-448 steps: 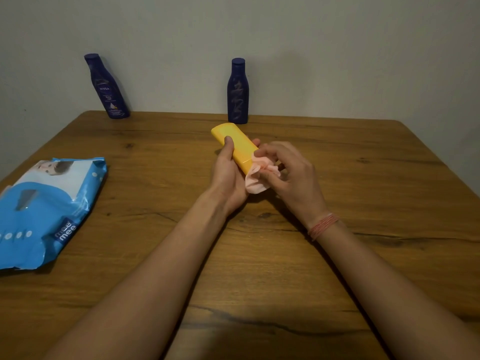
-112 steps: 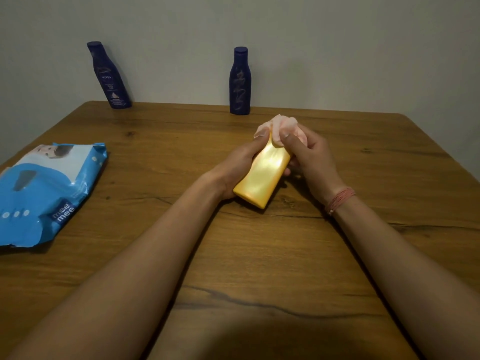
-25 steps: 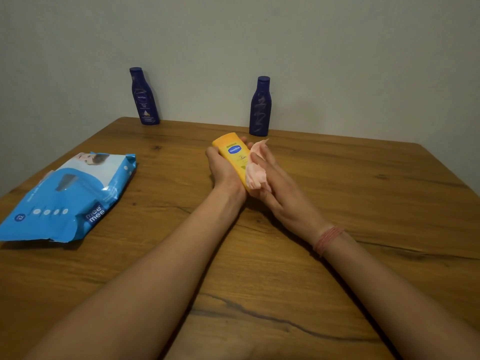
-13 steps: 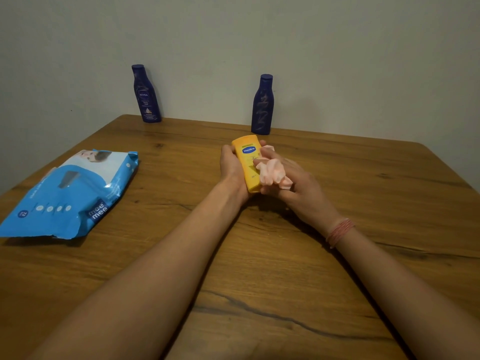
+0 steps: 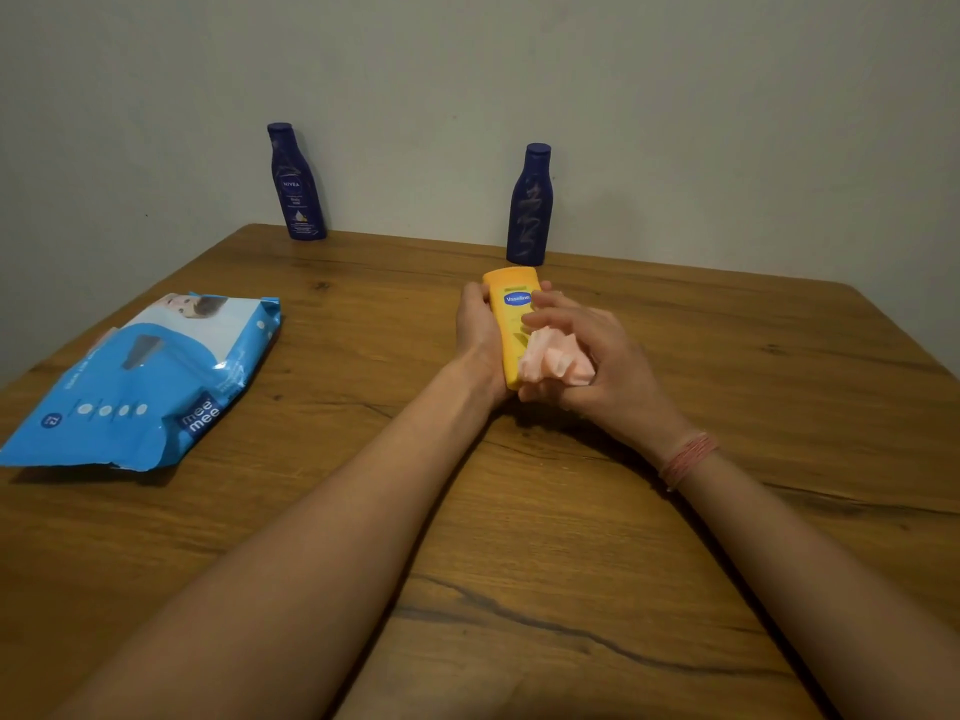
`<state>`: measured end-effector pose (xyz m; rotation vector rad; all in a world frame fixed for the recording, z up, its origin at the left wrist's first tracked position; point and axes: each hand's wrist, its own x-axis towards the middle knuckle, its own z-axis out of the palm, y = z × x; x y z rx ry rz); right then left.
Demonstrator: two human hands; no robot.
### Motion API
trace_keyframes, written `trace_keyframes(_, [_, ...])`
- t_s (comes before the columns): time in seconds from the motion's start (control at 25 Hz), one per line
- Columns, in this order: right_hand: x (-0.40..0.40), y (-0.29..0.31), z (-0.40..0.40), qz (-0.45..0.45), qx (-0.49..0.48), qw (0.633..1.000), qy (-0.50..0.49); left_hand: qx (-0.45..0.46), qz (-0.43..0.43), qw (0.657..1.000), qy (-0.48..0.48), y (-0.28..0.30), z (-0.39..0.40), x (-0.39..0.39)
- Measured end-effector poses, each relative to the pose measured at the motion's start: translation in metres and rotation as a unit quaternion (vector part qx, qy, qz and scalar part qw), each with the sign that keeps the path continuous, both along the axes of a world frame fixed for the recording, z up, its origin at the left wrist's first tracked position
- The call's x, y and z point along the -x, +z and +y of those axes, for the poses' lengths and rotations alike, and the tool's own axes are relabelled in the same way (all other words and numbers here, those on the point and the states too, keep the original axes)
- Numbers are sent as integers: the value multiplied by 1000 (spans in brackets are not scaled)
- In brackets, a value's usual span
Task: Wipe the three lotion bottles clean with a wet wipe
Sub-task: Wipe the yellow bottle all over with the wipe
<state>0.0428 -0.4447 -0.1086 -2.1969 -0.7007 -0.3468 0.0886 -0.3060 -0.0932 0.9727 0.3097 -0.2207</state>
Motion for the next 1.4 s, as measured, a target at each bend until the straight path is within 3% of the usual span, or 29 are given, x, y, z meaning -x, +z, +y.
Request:
trace_keyframes(0.12, [4, 0, 7, -5, 26, 999, -26, -50, -28, 998, 25, 2, -7, 0])
trace_keyframes(0.32, [-5, 0, -6, 17, -39, 999, 9, -7, -5, 1000, 2, 1, 1, 3])
trace_keyframes(0.56, [1, -2, 8, 23, -3, 999, -35, -25, -22, 999, 21, 1, -7, 0])
trace_keyframes(0.76, [-5, 1, -5, 47, -57, 995, -61, 61, -26, 998, 6, 3, 5, 4])
trace_keyframes(0.96, [3, -1, 8, 26, 7, 998, -52, -50, -38, 998, 14, 4, -9, 7])
trace_keyframes(1.16, [-6, 2, -5, 68, -43, 993, -87, 71, -40, 997, 5, 4, 4, 3])
trace_keyframes(1.4, [5, 3, 11, 51, -15, 997, -58, -22, -49, 998, 15, 4, -10, 5])
